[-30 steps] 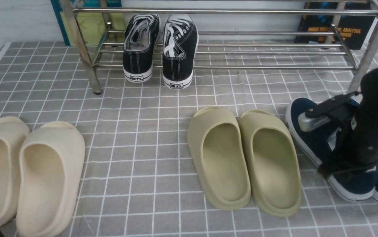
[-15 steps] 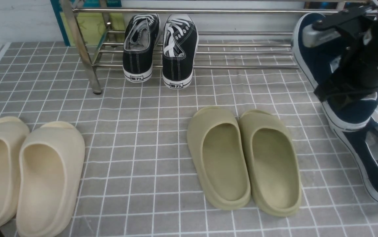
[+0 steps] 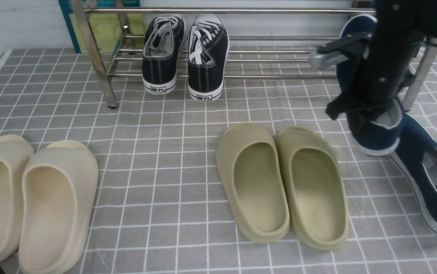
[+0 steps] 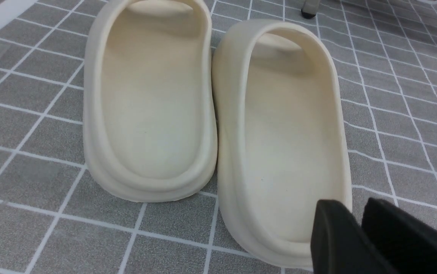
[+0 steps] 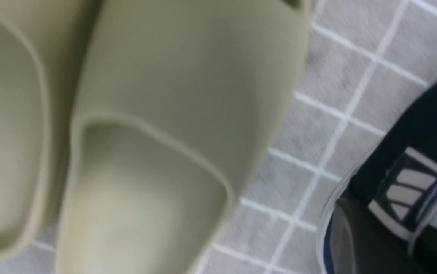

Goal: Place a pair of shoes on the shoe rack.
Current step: Use the right arm to put a shoe into the shoe rack

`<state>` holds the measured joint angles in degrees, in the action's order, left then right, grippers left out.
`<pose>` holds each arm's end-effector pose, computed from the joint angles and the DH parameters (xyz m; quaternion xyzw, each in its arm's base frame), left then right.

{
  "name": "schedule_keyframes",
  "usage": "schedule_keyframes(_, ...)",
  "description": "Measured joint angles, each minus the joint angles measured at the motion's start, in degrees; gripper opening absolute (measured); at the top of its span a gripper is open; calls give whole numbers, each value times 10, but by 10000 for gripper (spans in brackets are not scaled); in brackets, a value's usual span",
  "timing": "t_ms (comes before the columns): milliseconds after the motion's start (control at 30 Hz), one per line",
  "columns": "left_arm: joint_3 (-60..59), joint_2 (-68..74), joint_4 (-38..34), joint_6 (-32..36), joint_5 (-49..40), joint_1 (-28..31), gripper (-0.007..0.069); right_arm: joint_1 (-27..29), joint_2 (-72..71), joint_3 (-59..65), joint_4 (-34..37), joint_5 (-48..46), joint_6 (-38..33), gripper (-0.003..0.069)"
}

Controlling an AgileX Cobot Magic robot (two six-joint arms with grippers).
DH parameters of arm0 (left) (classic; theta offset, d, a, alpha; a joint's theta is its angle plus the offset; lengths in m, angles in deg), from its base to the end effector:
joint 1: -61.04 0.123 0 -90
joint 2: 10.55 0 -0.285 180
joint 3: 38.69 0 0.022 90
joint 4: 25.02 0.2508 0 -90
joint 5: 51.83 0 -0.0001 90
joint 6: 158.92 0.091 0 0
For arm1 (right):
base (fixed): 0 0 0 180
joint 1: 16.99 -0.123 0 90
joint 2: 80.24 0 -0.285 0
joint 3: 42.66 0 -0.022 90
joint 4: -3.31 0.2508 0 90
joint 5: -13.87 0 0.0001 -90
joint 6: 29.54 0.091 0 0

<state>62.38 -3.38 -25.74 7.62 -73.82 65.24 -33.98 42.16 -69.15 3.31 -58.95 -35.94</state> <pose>0.0523 0.0034 0.1692 -0.1276 0.7994 -0.0527 0.5848 0.4037 0.1233 0.2704 -0.2017 0.9745 0.0091 0.0978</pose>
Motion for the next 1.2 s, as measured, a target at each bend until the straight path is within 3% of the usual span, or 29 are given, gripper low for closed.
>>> schedule_keyframes(233, 0, 0, 0, 0, 0, 0, 123, 4, 37, -44, 35, -1, -16, 40)
schedule_keyframes(567, 0, 0, 0, 0, 0, 0, 123, 2, -40, -43, 116, 2, -25, 39)
schedule_keyframes(700, 0, 0, 0, 0, 0, 0, 123, 15, -103, -3, 82, 6, -26, 39)
schedule_keyframes(900, 0, 0, 0, 0, 0, 0, 123, 15, -187, 112, 84, 2, -27, 39)
schedule_keyframes(1200, 0, 0, 0, 0, 0, 0, 123, 15, -196, 158, 68, 6, -39, 39)
